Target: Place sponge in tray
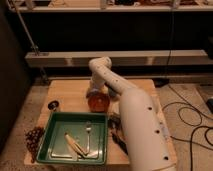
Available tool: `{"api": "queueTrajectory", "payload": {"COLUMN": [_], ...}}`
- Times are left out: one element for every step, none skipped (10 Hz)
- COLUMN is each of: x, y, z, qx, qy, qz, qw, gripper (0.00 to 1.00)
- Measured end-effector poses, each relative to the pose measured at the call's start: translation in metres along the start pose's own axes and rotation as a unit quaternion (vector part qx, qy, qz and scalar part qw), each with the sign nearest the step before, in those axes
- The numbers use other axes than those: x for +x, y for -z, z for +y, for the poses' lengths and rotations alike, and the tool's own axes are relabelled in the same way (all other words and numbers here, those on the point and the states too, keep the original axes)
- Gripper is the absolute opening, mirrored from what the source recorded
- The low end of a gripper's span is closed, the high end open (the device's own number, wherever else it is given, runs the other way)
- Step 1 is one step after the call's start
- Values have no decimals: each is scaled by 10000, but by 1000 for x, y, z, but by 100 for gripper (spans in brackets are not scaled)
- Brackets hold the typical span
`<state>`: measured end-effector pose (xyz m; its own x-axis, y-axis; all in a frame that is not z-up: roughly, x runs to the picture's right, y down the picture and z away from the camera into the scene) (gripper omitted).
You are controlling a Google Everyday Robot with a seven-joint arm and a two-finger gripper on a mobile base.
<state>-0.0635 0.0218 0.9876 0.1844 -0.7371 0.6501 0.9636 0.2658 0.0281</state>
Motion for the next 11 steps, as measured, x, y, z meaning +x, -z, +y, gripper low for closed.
{"api": "queueTrajectory", "payload": {"x": [0,-1,-1,-2,-6,-11,-15,-24,-33,-45,-53], "y": [2,9,20,33,58,81,100,127,142,155,159], "z": [0,1,0,-1,-8,-15,-20,-27,-31,-36,-38], "qx": [40,202,343,438,563,647,718,820,874,888,860], "qy": [19,38,59,84,175,276,362,521,650,755,801], "qz": [15,39,80,126,203,276,341,440,480,474,428], "qw": [10000,9998,9994,9989,9981,9971,9962,9943,9929,9920,9921], "gripper": [0,0,0,0,0,0,0,0,0,0,0]}}
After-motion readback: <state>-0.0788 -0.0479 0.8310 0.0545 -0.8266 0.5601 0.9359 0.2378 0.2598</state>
